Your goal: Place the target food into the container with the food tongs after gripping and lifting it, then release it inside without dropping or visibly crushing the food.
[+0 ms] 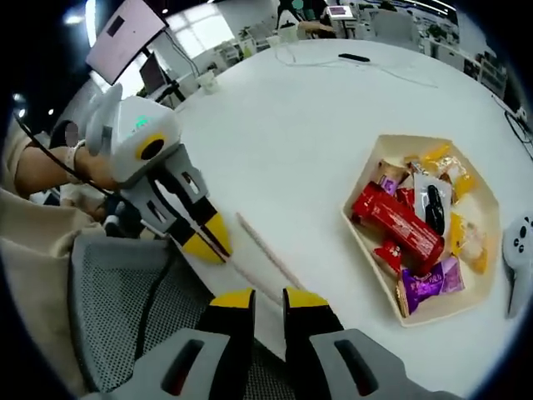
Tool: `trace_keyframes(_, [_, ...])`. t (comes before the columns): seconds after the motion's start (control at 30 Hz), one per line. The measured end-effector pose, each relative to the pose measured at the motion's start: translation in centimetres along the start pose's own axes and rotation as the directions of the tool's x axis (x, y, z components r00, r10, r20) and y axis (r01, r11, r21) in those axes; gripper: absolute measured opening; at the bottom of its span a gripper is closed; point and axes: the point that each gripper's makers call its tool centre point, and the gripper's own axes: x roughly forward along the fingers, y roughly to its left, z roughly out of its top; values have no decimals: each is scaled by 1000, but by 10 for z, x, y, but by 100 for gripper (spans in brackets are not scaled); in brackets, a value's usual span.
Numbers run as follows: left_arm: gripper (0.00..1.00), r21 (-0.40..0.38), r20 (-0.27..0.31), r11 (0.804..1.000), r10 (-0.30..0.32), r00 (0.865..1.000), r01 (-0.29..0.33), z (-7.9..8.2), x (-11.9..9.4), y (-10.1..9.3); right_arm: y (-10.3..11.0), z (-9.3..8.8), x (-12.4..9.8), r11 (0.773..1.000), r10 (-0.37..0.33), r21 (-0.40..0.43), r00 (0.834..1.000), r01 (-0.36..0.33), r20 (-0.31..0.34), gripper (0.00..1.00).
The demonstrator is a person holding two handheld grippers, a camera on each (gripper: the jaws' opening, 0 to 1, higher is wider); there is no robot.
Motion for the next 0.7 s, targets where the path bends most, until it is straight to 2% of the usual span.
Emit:
trace_keyframes(0.23, [4,-49,1,999,-16,1000,16,-2,-1,-5,4,-4,-3,1000,-1,-4,1000,1,9,12])
trace_keyframes(0.47, [8,-75,8,997,-5,1000,6,-3,-3,-7,5,-5,-7,1000,-5,3,1000,5,24,12])
trace_keyframes(0.7, [10,-108,19,994,16,1000,-14,-10,-7,-7,6,-2,-11,1000,-7,-7,999,8,39,12])
